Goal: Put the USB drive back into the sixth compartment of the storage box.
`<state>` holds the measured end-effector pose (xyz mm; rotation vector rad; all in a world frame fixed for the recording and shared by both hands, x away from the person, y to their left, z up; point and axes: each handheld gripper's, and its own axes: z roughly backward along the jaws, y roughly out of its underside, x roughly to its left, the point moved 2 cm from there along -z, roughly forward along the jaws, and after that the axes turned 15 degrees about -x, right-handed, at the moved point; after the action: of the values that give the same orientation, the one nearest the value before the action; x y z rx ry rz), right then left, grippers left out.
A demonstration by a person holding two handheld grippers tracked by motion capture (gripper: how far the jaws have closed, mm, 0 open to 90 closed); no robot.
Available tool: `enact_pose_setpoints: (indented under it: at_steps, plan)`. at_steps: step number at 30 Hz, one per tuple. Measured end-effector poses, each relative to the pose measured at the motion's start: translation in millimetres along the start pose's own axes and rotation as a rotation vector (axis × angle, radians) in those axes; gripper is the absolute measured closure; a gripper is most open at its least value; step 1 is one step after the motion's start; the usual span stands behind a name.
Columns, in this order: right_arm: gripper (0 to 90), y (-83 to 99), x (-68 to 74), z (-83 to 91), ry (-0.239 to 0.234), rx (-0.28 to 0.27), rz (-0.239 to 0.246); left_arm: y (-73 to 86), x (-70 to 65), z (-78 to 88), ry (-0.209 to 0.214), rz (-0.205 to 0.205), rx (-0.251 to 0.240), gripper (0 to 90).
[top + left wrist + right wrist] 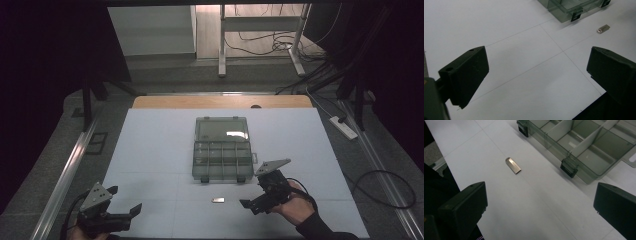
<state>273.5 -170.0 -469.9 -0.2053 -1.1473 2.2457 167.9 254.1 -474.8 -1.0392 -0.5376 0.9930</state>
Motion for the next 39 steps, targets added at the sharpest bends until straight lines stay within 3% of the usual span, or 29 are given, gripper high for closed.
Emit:
enact_pose_setpoints:
  at_steps: [33, 39]
  plan:
    - [0.0, -8.3, 26.0, -62.1, -0.064, 0.184, 0.106, 0.1, -0.3, 0.2, 0.005, -0.009, 0.000, 4.4]
    - [0.0, -7.0, 30.9, -74.5, -0.076, 0.222, 0.150, 0.2, -0.4, 0.3, 0.008, -0.009, -0.002, 4.4]
